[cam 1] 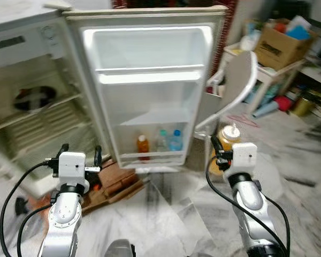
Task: Restocking fridge
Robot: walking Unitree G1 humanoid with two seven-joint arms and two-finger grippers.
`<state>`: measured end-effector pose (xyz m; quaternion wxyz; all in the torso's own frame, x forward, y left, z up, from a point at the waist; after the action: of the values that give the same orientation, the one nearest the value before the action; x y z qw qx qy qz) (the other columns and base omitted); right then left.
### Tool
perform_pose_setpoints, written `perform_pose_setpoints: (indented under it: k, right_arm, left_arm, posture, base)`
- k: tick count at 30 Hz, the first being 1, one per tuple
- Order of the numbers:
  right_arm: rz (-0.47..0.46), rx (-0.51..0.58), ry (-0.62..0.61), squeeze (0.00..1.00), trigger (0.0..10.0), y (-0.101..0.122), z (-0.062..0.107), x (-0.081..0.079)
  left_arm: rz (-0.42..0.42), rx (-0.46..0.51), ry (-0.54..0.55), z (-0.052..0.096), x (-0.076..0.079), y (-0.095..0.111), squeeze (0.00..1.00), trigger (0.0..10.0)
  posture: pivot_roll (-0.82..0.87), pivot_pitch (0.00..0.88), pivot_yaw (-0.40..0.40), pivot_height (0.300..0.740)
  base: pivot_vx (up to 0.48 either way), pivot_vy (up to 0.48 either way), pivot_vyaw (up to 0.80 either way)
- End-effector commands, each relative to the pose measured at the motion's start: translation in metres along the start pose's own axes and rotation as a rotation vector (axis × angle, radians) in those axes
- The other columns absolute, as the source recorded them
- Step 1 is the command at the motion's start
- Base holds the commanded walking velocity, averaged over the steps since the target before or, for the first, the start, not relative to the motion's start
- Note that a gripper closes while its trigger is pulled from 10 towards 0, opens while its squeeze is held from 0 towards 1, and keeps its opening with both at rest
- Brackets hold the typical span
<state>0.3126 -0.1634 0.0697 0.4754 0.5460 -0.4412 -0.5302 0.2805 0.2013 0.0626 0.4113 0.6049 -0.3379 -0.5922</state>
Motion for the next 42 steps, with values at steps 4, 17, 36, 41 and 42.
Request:
perform_pose_setpoints:
  k: [4,17,36,41,42]
  right_arm:
    - [-0.011,0.032,0.028,0.0,10.0,0.01,-0.005,-0.005]
    - [-0.076,0.036,0.047,0.0,10.0,0.012,-0.008,-0.005]
    - [-0.076,0.04,0.077,0.0,10.0,0.015,-0.014,-0.009]
    - [-0.084,0.026,0.085,0.0,10.0,0.013,-0.016,-0.01]
    - [-0.087,0.02,0.089,0.0,10.0,0.012,-0.016,-0.011]
  left_arm:
    - [0.012,-0.013,0.012,-0.002,-0.003,-0.001,0.0,10.0]
    - [0.052,-0.002,-0.021,-0.002,0.001,0.0,0.0,10.0]
    - [0.052,-0.015,-0.027,-0.002,0.004,0.0,0.0,10.0]
    - [0.054,-0.02,-0.017,-0.002,0.004,-0.001,0.0,10.0]
    - [0.053,-0.021,-0.016,-0.002,0.004,-0.001,0.0,10.0]
  posture:
    - [0.09,0.0,-0.01,0.74]
    - [0.09,0.0,-0.007,0.74]
    - [0.09,0.003,-0.009,0.74]
    - [0.09,0.003,-0.013,0.74]
    - [0.09,0.004,-0.015,0.74]
  base:
    - [0.0,0.0,0.8]
    - [0.18,0.061,0.46]
    - [0.244,0.173,0.0]
    - [0.0,0.0,0.0]
    - [0.0,0.0,0.0]
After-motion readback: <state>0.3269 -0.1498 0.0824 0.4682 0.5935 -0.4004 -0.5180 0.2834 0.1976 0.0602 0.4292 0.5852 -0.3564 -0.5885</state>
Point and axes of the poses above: a point about 5 cm out from each wrist's last joint towards the gripper, its own z axis pointing back from the gripper into the wrist, its own y axis along the axis of the wrist's last joint, x = y × z, the point moved 5 cm from there along -z, pointing out of the wrist towards the gripper, and after that the axes turned 14 degrees about -z, right-handed, at the moved point
